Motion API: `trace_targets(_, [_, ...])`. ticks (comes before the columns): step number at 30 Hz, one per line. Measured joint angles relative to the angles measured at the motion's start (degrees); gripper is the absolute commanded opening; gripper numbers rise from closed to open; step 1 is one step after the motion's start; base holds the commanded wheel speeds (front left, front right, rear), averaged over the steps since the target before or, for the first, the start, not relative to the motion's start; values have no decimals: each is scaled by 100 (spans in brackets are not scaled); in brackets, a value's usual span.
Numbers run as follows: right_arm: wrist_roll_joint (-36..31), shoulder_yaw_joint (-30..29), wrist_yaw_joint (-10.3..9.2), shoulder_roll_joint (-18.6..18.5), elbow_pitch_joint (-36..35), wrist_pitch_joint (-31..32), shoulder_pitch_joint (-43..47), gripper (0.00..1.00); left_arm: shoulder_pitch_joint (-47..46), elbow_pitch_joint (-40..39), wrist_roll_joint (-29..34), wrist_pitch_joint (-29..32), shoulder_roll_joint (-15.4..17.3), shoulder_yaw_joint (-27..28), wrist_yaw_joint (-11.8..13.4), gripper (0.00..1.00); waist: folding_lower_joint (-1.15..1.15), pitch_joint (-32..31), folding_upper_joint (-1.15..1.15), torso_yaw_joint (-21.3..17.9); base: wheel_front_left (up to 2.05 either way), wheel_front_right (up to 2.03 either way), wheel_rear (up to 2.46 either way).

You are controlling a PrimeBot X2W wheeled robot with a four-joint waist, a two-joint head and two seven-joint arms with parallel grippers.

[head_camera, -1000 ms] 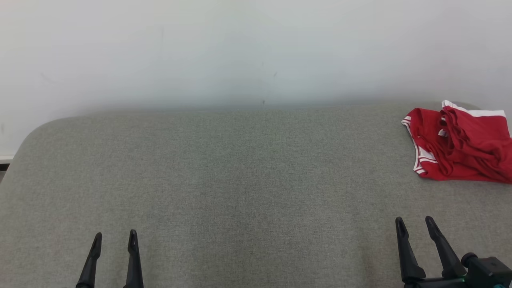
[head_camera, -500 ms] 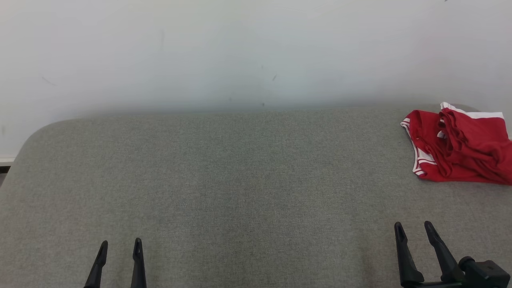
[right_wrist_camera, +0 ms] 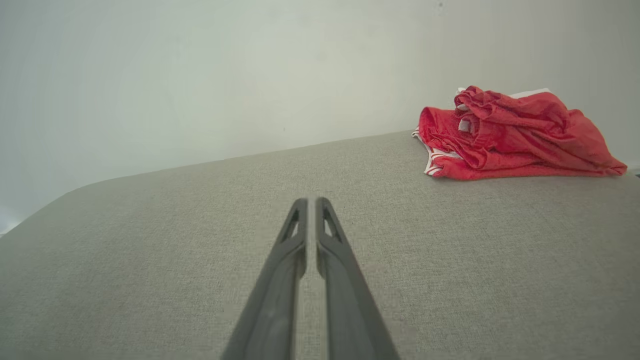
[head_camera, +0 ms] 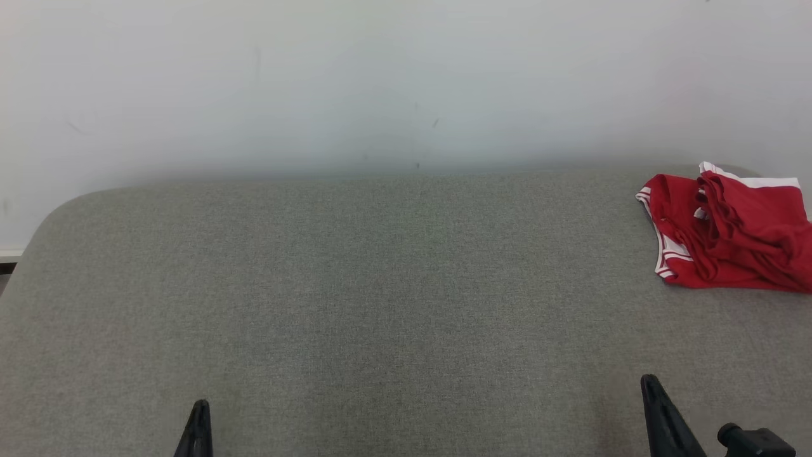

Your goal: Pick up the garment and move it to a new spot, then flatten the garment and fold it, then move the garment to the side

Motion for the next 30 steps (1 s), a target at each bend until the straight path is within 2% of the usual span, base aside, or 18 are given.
trace_targets(4, [245,0,0,16,113,51,46,0,26,131,-234,108,-12,16,-1,0,0,5,0,2,0,0,0])
trace_targets(30, [2658,-192,0,79,349,497,-339,0,-281,229,-2832,754,-30,147,-46,0,0,50,0,18,0,0,0])
